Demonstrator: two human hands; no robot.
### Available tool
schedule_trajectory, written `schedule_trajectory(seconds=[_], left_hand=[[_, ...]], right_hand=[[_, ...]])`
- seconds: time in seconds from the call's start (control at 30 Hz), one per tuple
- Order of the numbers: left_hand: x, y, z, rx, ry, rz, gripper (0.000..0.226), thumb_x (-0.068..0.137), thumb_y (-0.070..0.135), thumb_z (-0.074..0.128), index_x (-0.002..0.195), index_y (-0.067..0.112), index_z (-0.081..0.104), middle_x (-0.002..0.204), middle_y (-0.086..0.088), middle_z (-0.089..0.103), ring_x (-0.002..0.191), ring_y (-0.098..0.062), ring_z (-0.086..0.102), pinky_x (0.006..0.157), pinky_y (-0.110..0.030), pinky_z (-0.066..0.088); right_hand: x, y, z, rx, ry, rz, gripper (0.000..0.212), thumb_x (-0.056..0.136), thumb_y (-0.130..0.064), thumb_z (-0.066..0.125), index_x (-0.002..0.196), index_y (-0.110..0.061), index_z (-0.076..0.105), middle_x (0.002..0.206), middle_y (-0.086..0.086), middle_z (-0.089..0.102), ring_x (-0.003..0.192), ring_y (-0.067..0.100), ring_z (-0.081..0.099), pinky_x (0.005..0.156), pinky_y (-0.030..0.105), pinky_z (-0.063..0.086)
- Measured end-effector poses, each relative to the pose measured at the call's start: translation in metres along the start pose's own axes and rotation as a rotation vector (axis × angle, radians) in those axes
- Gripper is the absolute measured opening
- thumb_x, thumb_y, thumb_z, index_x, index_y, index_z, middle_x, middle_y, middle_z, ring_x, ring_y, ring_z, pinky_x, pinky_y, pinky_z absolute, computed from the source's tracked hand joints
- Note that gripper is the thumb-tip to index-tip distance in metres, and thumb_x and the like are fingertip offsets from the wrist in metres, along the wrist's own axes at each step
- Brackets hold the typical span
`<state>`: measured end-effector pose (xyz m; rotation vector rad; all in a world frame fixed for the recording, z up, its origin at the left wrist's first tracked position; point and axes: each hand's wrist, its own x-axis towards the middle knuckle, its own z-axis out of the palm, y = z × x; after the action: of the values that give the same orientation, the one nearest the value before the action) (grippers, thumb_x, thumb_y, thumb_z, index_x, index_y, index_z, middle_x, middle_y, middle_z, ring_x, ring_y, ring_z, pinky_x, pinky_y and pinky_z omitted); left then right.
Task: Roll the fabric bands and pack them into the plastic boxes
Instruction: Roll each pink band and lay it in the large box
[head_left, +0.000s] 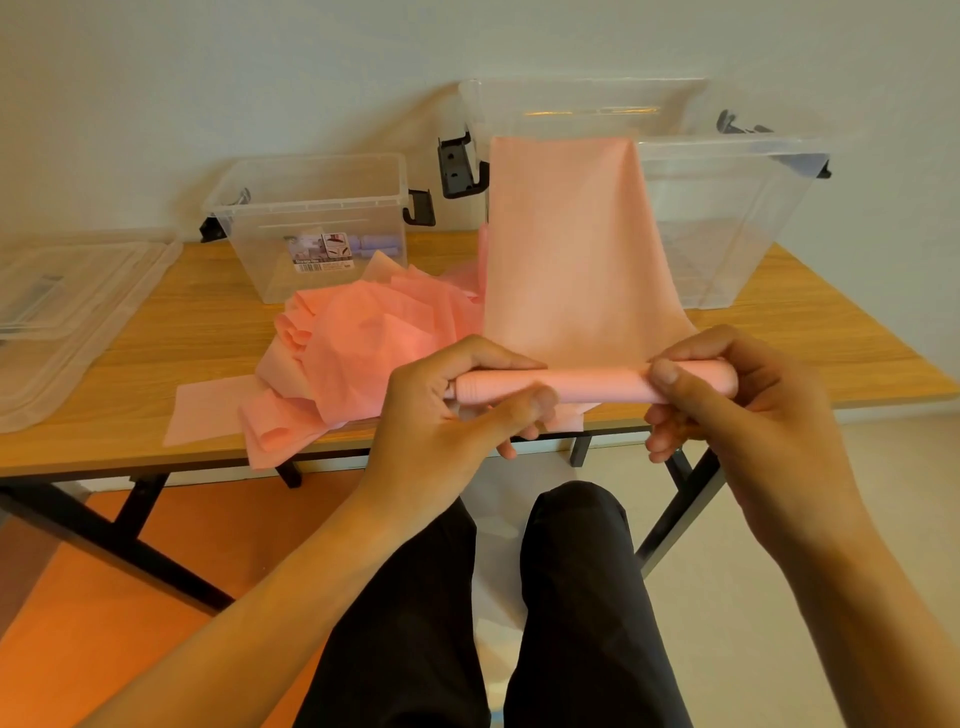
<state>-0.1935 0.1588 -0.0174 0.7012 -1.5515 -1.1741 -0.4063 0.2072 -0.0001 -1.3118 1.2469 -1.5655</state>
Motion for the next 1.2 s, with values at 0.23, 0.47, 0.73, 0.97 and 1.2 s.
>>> schedule_trajectory(seconds=[0.23, 0.47, 0.73, 0.97, 1.2], left_hand=[[0.0026, -0.0012, -0.0018, 0.002, 0.01, 0.005, 0.015, 0.087, 0.013, 0.074, 0.099, 0.005, 0.07, 0.085, -0.008, 0.075, 0.072, -0.024, 0.074, 0.055, -0.029, 0.056], [0.0031, -0.0004, -0.0012, 0.011, 0.052, 0.026, 0.02, 0.081, 0.014, 0.074, 0.1, 0.009, 0.071, 0.087, -0.004, 0.074, 0.071, -0.023, 0.073, 0.053, -0.029, 0.057], [0.0025, -0.001, -0.0033, 0.001, 0.039, 0.011, 0.022, 0.083, 0.014, 0.081, 0.101, 0.007, 0.07, 0.088, -0.009, 0.074, 0.072, -0.03, 0.074, 0.053, -0.031, 0.057], [0.0009, 0.0018, -0.0007, -0.007, 0.027, 0.018, 0.023, 0.082, 0.012, 0.073, 0.1, -0.002, 0.068, 0.084, -0.011, 0.076, 0.067, -0.025, 0.074, 0.056, -0.03, 0.058], [0.0026, 0.0047, -0.0004, 0.018, 0.035, 0.003, 0.023, 0.083, 0.019, 0.071, 0.096, 0.0, 0.068, 0.084, -0.006, 0.076, 0.072, -0.023, 0.075, 0.054, -0.028, 0.057]], right_hand=[[-0.0011, 0.0, 0.0003, -0.016, -0.029, -0.042, 0.032, 0.074, -0.02, 0.077, 0.101, -0.005, 0.068, 0.082, 0.012, 0.072, 0.061, 0.03, 0.07, 0.058, 0.03, 0.06], [0.0, 0.0002, -0.0005, -0.022, -0.025, -0.041, 0.027, 0.081, -0.025, 0.071, 0.098, -0.004, 0.068, 0.072, 0.015, 0.069, 0.054, 0.031, 0.065, 0.055, 0.031, 0.057], [0.0001, 0.0004, -0.001, 0.003, -0.047, 0.016, 0.035, 0.073, -0.028, 0.076, 0.097, -0.003, 0.071, 0.081, 0.016, 0.072, 0.063, 0.029, 0.07, 0.06, 0.031, 0.061], [0.0003, 0.0001, -0.0017, 0.02, -0.059, 0.009, 0.036, 0.075, -0.027, 0.075, 0.103, -0.005, 0.07, 0.079, 0.019, 0.071, 0.061, 0.03, 0.068, 0.059, 0.031, 0.059], [-0.0008, -0.0003, -0.0024, 0.035, -0.051, -0.003, 0.031, 0.075, -0.023, 0.076, 0.1, -0.005, 0.069, 0.078, 0.017, 0.071, 0.06, 0.03, 0.068, 0.059, 0.03, 0.059]])
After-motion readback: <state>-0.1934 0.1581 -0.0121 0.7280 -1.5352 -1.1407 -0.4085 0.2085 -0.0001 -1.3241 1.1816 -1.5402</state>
